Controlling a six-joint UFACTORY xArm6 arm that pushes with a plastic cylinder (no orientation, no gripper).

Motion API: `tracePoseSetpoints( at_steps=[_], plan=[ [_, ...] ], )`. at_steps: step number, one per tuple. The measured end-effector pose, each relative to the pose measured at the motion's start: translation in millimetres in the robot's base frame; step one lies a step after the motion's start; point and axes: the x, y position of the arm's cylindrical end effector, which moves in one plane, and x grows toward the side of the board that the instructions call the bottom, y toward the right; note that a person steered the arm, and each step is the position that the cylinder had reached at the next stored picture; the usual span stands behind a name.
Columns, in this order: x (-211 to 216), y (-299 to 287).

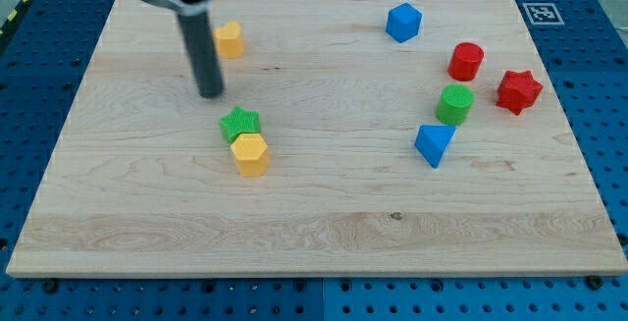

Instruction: Nudge the yellow heart slightly right

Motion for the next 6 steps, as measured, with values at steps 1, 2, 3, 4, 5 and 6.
tracePoseSetpoints(
  at_steps=[1,2,3,4,5,6],
  plan=[
    [-24.3,-54.0],
    [-51.9,-38.4],
    [-94.7,39.7],
    [-79.4,172.6],
    [-8.6,319.5],
    [5.0,302.5]
  ],
)
